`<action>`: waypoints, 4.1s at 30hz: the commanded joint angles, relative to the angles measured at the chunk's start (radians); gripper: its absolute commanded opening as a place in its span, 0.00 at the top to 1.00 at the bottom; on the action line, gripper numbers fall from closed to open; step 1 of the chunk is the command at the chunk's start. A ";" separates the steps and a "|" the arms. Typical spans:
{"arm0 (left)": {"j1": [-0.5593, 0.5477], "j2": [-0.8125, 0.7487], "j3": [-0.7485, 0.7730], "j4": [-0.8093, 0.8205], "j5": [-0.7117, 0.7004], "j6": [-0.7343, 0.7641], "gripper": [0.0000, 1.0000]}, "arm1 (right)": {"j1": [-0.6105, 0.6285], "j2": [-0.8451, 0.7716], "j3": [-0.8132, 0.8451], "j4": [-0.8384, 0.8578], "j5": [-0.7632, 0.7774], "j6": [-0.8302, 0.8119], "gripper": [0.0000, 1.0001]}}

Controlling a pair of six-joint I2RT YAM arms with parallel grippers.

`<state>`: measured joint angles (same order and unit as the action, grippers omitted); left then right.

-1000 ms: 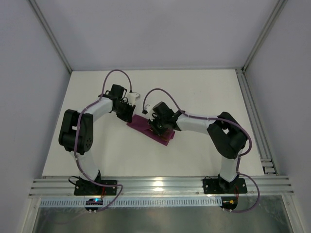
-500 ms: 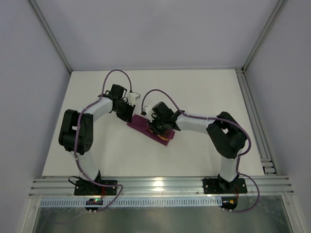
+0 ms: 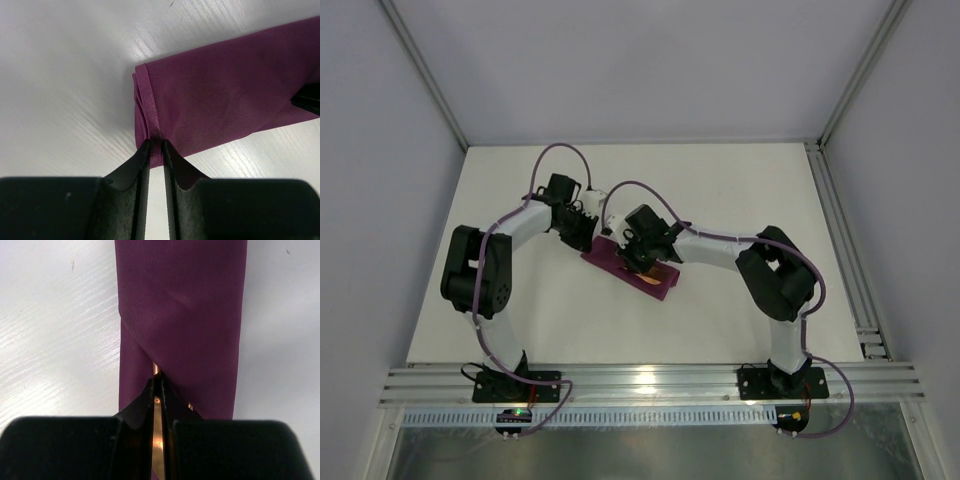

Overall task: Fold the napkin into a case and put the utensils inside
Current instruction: Stuff the knife into the folded napkin, then move the smaller rectangle folded napkin to the corner of the board, then reset both arms

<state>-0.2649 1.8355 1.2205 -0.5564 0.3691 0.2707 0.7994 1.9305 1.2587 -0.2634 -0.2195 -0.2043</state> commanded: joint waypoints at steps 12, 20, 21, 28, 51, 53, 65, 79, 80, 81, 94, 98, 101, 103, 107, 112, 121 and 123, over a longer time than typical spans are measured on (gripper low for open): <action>0.007 -0.027 0.016 0.026 0.033 0.013 0.79 | 0.006 -0.103 0.025 0.022 0.092 0.138 0.56; 0.010 -0.053 0.019 0.012 0.022 0.015 0.76 | -0.090 -0.451 -0.288 0.015 0.206 0.529 0.54; 0.009 -0.056 0.019 0.012 0.022 0.013 0.76 | -0.106 -0.476 -0.327 0.019 0.207 0.567 0.54; 0.016 -0.090 0.007 -0.004 0.018 0.013 0.75 | -0.233 -0.568 -0.639 0.194 0.131 0.807 0.53; 0.067 -0.180 -0.065 0.004 0.042 0.027 0.75 | -0.239 -0.358 -0.720 0.595 0.006 0.956 0.76; 0.082 -0.191 -0.067 0.003 0.044 0.028 0.75 | -0.243 -0.357 -0.722 0.604 0.014 0.961 0.83; 0.183 -0.260 -0.084 -0.023 0.068 0.055 0.75 | -0.383 -0.141 -0.377 0.468 -0.082 0.815 0.96; 0.300 -0.266 -0.081 -0.046 0.070 0.093 0.75 | -0.586 0.254 0.241 0.131 -0.259 0.696 0.96; 0.308 -0.265 -0.079 -0.048 0.070 0.096 0.75 | -0.595 0.271 0.278 0.095 -0.264 0.674 0.96; 0.311 -0.263 -0.078 -0.050 0.070 0.099 0.75 | -0.608 0.298 0.335 0.061 -0.267 0.652 0.96; 0.343 -0.249 -0.047 -0.076 0.059 0.108 0.75 | -0.897 0.398 0.573 -0.171 -0.305 0.494 0.96; 0.345 -0.249 -0.041 -0.077 0.053 0.104 0.75 | -0.945 0.458 0.706 -0.237 -0.324 0.453 0.96; 0.346 -0.254 -0.038 -0.082 0.047 0.104 0.75 | -0.963 0.507 0.786 -0.275 -0.316 0.454 0.92; 0.346 -0.255 -0.038 -0.091 0.045 0.105 0.75 | -0.973 0.521 0.814 -0.301 -0.314 0.450 0.81; 0.349 -0.280 -0.049 -0.105 0.040 0.116 0.75 | -0.977 0.486 0.802 -0.332 -0.242 0.421 0.16; 0.355 -0.326 -0.059 -0.146 0.048 0.128 0.75 | -1.006 0.285 0.632 -0.241 -0.198 0.448 0.01; 0.381 -0.551 -0.174 -0.204 -0.018 0.145 0.72 | -1.036 -0.113 0.365 -0.165 0.035 0.439 0.01; 0.392 -0.619 -0.220 -0.214 -0.048 0.147 0.70 | -1.037 -0.213 0.262 -0.102 0.080 0.470 0.01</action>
<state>0.1089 1.2968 1.0512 -0.7300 0.3740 0.4015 -0.2382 1.8702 1.6203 -0.4618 -0.2363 0.2413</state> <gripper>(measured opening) 0.287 0.992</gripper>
